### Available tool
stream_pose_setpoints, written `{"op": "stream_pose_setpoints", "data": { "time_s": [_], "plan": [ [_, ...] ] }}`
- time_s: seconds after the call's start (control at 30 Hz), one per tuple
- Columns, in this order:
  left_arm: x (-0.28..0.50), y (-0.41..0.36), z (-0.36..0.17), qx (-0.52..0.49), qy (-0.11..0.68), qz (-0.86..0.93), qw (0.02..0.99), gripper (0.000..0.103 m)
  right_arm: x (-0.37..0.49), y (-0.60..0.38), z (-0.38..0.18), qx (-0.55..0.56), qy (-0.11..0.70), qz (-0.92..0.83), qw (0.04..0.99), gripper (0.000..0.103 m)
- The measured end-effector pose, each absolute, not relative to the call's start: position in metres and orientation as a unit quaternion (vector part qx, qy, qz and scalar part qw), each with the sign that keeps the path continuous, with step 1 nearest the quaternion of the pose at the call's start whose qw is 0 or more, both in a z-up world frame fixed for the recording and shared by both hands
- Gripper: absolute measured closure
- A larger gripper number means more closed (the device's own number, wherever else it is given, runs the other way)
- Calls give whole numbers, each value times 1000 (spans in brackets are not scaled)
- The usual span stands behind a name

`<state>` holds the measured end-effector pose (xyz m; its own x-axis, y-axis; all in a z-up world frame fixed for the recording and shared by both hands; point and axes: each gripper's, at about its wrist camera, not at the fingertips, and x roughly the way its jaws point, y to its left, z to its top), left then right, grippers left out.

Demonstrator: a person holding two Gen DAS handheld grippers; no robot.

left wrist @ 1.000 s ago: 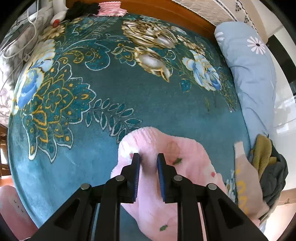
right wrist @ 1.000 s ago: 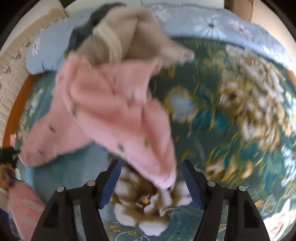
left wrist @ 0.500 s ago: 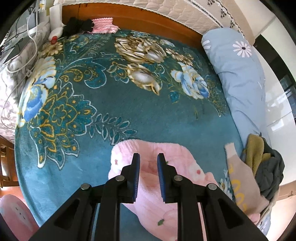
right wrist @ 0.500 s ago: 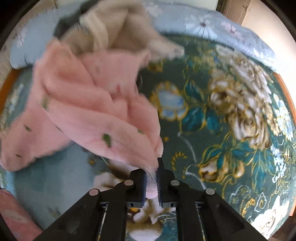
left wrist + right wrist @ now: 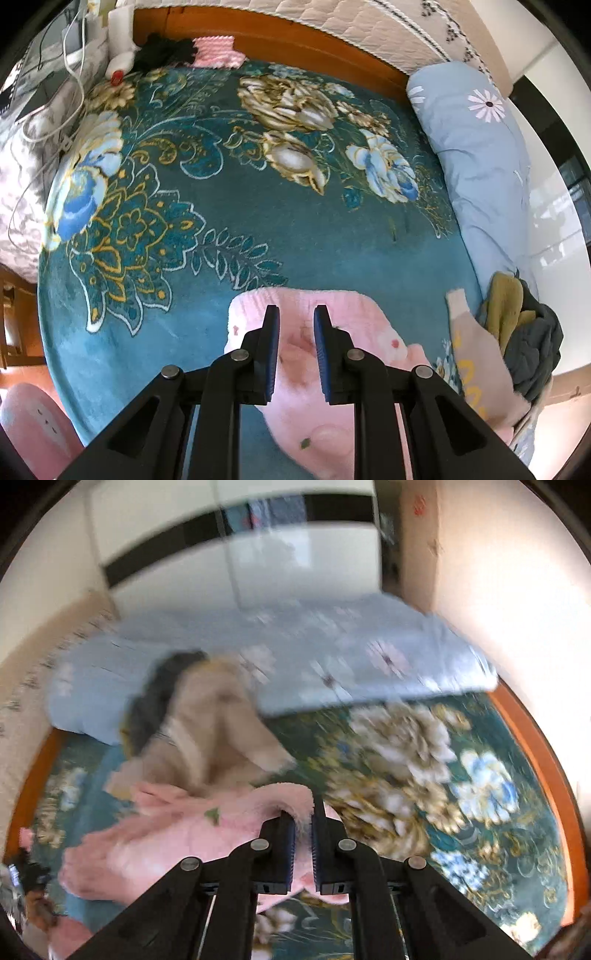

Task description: Fold clothes

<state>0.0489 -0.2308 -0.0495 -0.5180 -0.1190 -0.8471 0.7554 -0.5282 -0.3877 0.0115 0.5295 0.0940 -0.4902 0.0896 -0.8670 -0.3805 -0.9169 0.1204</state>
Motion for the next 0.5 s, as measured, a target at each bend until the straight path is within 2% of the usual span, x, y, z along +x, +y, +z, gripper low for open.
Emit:
{"op": "stream_pose_setpoints", "data": {
  "time_s": [0.13,0.23,0.4,0.5],
  "plan": [
    [51,-232,-49,399,399,-774,287,85,-31,555,29,-560,171,792,176,95],
    [50,-230,-50,398,396,-773,293,85,-55,562,-3,-575,177,777,183,95],
    [43,-224,-52,399,383,-776,303,85,-88,588,2,-552,151,790,220,95],
    [38,-220,-55,407,375,-774,307,84,-104,604,-11,-552,169,786,220,94]
  ]
}}
